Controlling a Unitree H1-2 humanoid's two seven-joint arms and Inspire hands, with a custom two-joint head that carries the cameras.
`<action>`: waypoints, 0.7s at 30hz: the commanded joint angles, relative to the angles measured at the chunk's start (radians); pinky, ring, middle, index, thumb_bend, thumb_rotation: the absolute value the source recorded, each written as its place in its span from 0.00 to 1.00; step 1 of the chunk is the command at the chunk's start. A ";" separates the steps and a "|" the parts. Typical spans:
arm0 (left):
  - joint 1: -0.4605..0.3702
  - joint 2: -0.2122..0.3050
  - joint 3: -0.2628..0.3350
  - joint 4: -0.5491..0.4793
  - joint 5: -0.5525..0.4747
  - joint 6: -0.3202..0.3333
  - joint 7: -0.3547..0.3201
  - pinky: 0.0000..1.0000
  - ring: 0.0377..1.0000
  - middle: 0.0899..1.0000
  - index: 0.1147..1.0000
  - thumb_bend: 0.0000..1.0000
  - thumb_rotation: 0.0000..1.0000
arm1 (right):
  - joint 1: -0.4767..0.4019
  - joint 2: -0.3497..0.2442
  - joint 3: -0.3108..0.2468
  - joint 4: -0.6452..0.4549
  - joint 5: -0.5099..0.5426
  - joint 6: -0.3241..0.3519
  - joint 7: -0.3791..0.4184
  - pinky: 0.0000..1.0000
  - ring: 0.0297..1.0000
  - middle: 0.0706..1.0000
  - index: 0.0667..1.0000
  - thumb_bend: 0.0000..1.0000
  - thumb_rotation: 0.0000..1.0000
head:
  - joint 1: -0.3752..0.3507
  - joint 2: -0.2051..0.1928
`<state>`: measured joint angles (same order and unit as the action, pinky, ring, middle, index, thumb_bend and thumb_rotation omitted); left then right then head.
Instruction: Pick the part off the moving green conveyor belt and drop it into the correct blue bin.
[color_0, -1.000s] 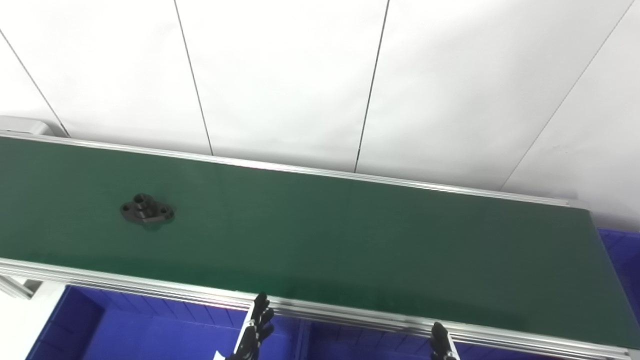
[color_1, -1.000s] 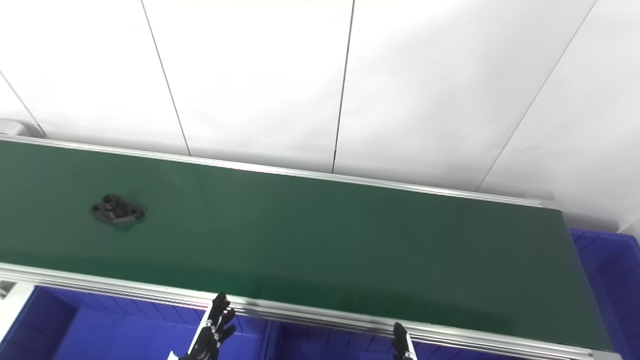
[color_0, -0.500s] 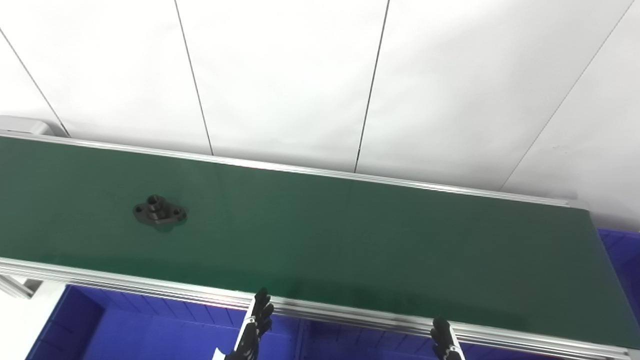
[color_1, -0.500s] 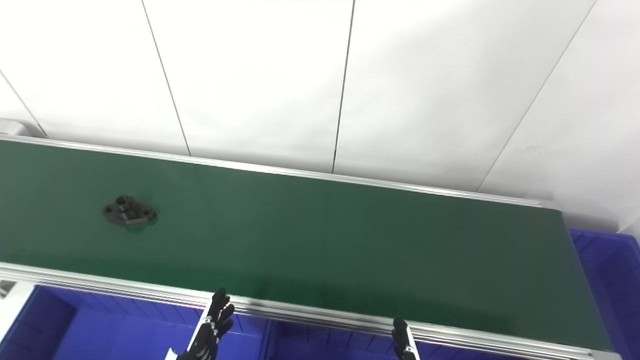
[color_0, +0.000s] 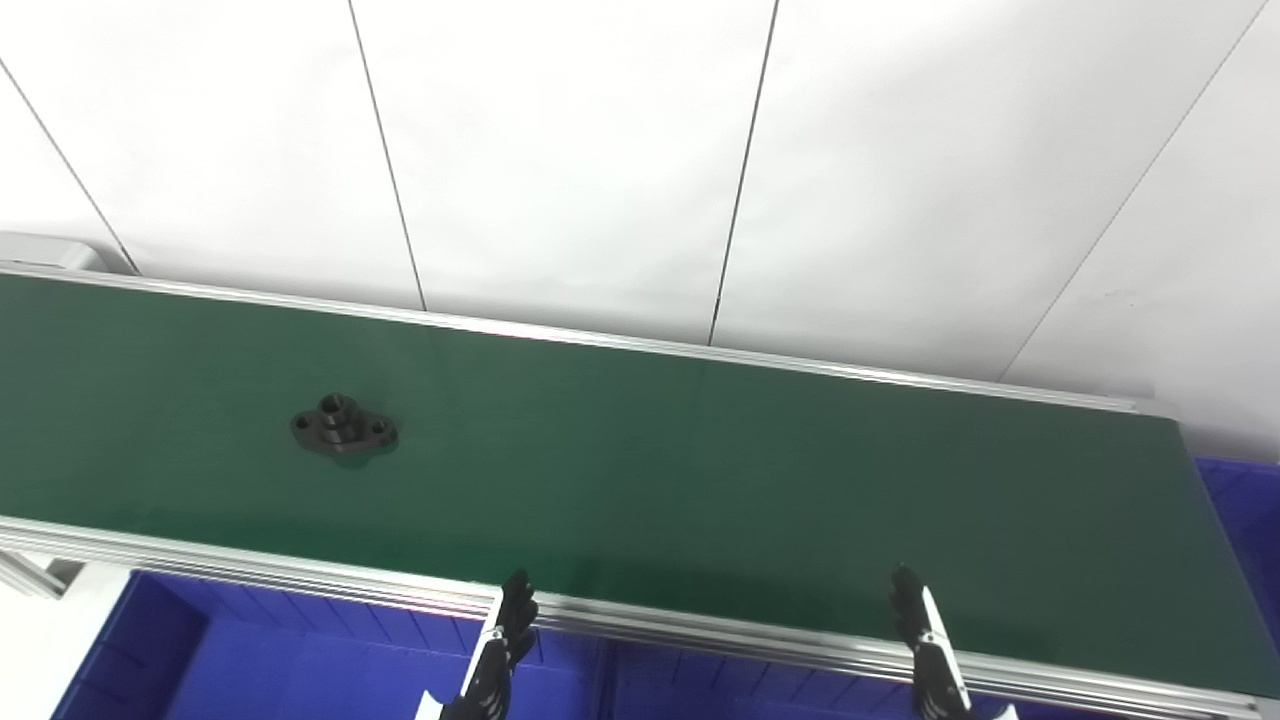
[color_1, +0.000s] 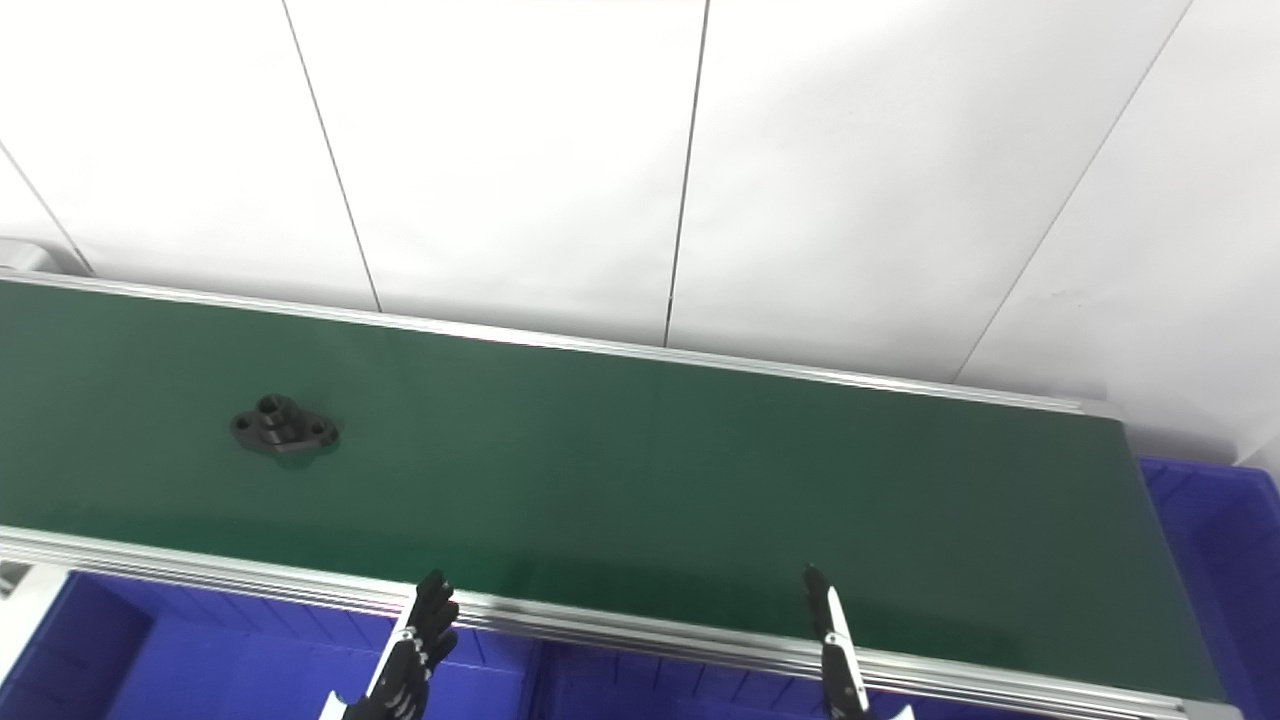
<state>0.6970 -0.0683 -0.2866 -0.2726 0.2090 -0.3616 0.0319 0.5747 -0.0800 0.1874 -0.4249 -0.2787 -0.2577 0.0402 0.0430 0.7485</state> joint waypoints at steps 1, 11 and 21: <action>0.011 0.000 -0.004 -0.039 0.010 -0.003 0.002 0.96 0.98 1.00 1.00 0.87 0.88 | -0.023 0.000 -0.005 -0.055 -0.022 0.026 0.010 1.00 1.00 1.00 1.00 0.83 0.75 | 0.001 0.001; 0.010 -0.002 -0.013 -0.056 0.008 0.022 0.003 0.96 0.99 1.00 1.00 0.89 0.88 | -0.234 -0.014 -0.020 -0.124 -0.239 0.271 0.105 0.94 1.00 1.00 1.00 0.92 0.67 | -0.014 0.013; -0.004 -0.004 -0.014 -0.053 0.008 0.030 0.004 0.97 0.99 1.00 1.00 0.88 0.88 | -0.464 -0.014 0.022 -0.062 -0.404 0.421 0.189 0.84 0.94 0.97 0.94 0.96 0.53 | -0.021 0.015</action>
<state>0.6925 -0.0691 -0.2951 -0.3035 0.2112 -0.3155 0.0316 0.1468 -0.1010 0.2015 -0.4831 -0.6643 0.1487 0.2262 0.0215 0.7624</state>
